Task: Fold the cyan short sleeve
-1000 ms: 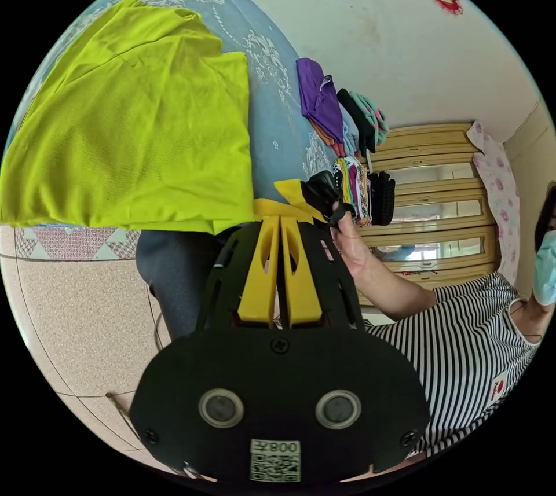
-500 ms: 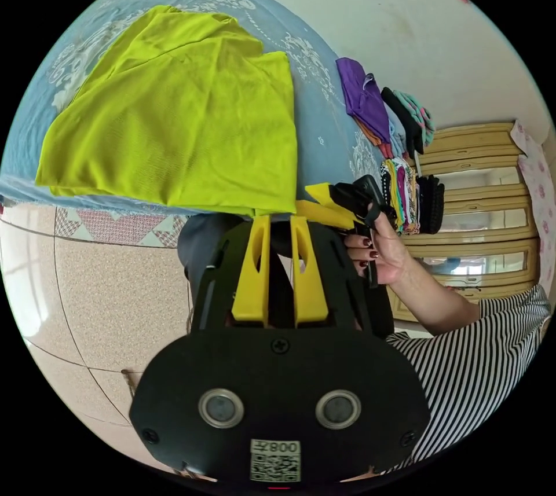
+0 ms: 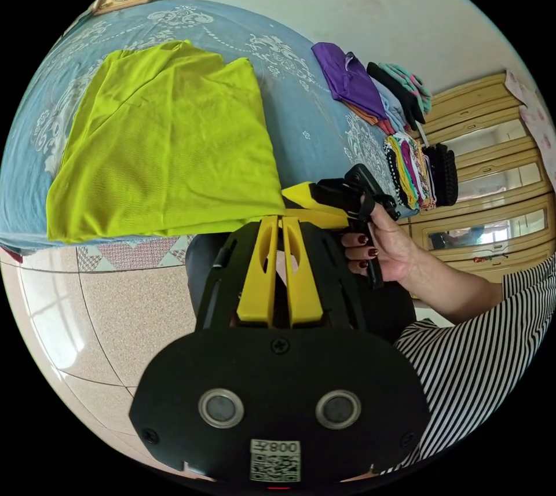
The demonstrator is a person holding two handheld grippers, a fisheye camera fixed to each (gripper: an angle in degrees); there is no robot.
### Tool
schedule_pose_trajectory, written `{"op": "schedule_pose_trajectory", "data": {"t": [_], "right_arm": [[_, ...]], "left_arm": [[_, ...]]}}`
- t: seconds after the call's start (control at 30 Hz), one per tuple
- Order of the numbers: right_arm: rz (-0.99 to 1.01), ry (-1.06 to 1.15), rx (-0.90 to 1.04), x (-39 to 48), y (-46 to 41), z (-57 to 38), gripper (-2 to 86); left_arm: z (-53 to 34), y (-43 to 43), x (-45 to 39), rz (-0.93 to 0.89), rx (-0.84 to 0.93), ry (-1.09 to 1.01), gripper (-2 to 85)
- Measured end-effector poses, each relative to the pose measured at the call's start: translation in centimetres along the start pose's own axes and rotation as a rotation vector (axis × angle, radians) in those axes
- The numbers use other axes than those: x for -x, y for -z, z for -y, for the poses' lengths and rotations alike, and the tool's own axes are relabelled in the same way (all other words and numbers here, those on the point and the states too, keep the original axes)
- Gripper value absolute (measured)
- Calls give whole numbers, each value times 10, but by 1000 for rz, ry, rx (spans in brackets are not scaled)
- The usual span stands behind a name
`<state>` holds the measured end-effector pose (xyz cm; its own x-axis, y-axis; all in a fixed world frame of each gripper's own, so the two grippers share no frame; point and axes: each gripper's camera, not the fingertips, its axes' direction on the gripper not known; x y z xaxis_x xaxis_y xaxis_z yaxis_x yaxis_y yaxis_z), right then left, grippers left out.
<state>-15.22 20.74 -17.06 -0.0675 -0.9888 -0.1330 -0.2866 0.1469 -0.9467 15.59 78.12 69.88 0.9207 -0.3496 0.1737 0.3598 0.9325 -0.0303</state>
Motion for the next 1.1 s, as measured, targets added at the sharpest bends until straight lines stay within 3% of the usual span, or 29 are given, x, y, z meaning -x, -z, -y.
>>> {"op": "schedule_pose_trajectory", "data": {"t": [0.33,0.7,0.8,0.97,1.1], "right_arm": [[56,7,13,11,-19,5,108],[-68,33,34,39,-22,10,29],[-67,59,39,52,-20,12,25],[-39,78,36,70,-14,14,22],[-29,86,28,80,-7,16,21]], "left_arm": [[-24,0,15,-7,12,-4,10],[-77,33,67,-71,-33,20,10],[-111,57,118,-182,-135,158,24],[-183,54,234,-640,-375,498,83],[-218,33,285,-839,-538,652,119]]}}
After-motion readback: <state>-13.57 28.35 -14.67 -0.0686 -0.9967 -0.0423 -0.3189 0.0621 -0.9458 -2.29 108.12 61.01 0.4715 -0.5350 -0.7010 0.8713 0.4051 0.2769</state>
